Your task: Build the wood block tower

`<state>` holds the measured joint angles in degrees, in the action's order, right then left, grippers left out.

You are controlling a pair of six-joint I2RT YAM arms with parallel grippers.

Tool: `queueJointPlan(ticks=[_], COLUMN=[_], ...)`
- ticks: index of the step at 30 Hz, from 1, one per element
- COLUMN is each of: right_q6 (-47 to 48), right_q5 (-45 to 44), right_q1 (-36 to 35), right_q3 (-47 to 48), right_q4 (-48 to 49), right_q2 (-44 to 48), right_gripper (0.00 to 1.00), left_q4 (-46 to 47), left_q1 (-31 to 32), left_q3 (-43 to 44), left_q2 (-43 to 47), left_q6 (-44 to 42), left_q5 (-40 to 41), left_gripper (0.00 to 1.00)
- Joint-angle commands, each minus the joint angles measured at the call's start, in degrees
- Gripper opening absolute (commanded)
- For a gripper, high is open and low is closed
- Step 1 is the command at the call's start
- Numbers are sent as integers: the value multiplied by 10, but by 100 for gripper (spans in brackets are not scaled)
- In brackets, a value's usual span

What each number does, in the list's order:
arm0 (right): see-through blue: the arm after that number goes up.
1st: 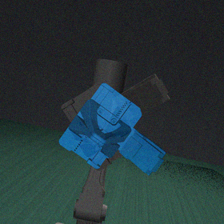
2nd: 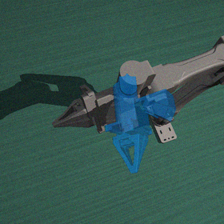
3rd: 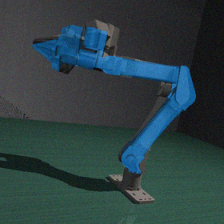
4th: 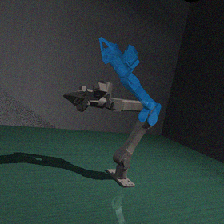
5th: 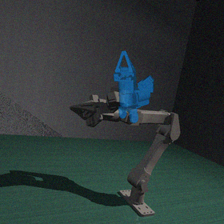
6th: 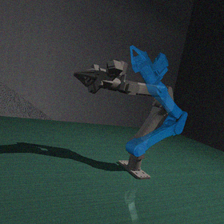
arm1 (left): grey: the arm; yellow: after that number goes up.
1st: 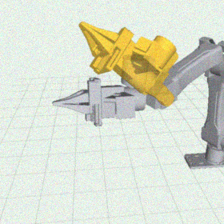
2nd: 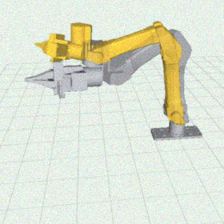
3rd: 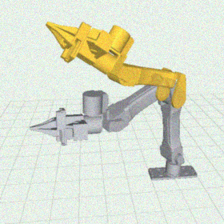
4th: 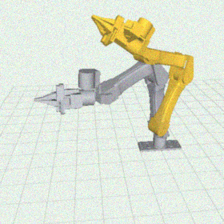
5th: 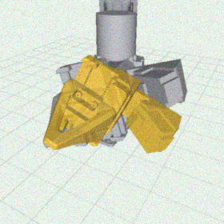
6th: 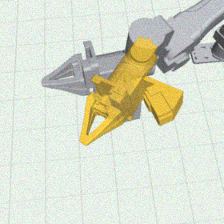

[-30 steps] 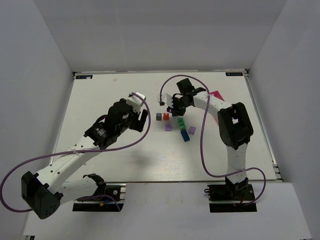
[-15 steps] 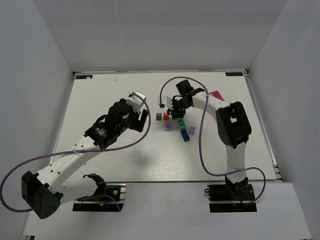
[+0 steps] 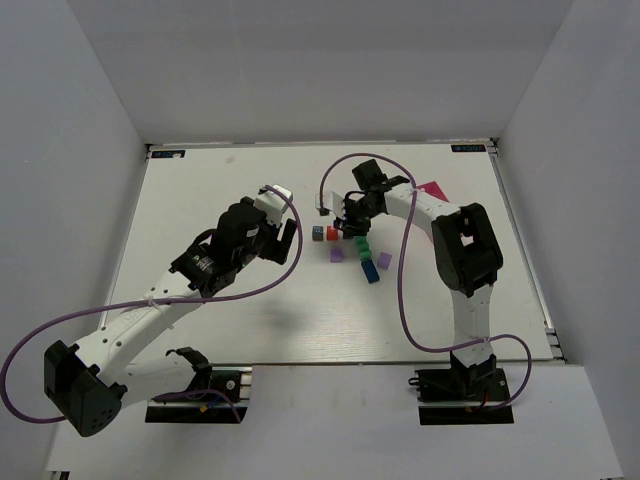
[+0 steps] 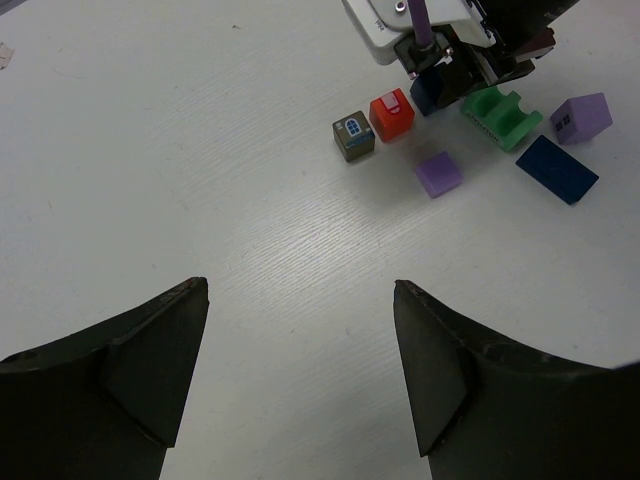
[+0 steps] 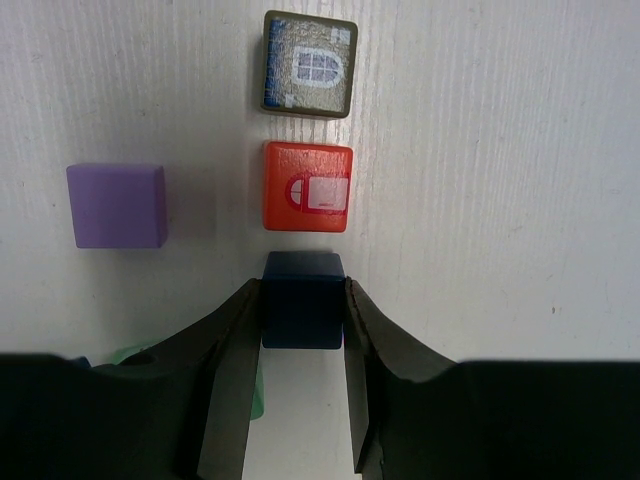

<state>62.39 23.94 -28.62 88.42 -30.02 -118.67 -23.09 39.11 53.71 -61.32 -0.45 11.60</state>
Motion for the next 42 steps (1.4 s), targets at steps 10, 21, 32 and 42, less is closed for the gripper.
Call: queueJointPlan(ticks=[10,21,32,42], right_q6=[17,20,15,9], right_q5=[16,18,15,12], right_q1=[-1,-4,-6,-5], right_q3=[13,14,11,6], right_q4=[-12,-20,-16,-7], right_q2=[-2,-6,-6,-4], right_gripper=[29,32,48,71], left_q4=[5,5,5,5], left_q1=[-3,-3,-3,-3], left_q3=[-2,-2,-2,-2], left_q2=[4,4,4,4], left_q6=[0,0,0,0], left_q5=[8,8,8,8], left_gripper=[85,85,85,85])
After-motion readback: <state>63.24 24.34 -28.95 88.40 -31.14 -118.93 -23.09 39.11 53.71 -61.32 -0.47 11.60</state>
